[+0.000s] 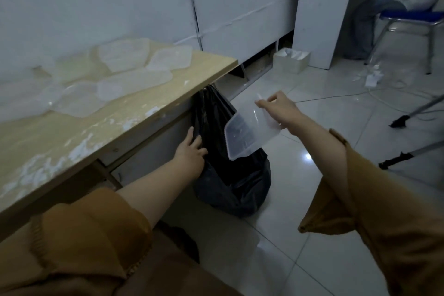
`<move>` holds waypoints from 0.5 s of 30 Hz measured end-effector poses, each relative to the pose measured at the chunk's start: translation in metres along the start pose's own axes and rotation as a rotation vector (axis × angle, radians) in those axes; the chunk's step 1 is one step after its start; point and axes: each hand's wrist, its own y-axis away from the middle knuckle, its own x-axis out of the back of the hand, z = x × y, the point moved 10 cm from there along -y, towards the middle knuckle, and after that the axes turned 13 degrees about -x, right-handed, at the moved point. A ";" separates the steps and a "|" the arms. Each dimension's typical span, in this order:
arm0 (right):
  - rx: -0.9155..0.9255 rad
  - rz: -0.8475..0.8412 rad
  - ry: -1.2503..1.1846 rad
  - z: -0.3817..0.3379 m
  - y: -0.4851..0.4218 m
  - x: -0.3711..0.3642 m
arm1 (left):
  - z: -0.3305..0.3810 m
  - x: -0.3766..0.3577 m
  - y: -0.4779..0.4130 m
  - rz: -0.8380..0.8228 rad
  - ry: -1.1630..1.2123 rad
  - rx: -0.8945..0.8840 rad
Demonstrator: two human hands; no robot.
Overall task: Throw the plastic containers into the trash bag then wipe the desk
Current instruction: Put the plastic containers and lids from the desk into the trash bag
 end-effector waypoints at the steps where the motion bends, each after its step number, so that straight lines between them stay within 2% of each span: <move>1: -0.001 0.013 0.029 0.001 0.000 -0.006 | -0.002 -0.002 0.001 -0.025 -0.044 0.016; 3: 0.005 0.042 0.071 0.001 0.000 -0.017 | -0.006 0.001 0.005 -0.009 -0.082 0.031; 6: 0.033 0.060 0.081 -0.004 0.006 -0.039 | -0.016 0.013 0.015 0.089 -0.012 0.055; 11: 0.057 -0.207 0.075 -0.008 0.021 -0.105 | -0.039 0.037 0.037 0.227 0.133 0.118; 13: 0.125 -0.169 0.080 -0.022 0.026 -0.107 | -0.043 0.042 0.047 0.290 0.122 0.138; 15: 0.182 -0.080 0.024 -0.039 0.031 -0.095 | -0.044 0.053 0.058 0.431 0.080 0.148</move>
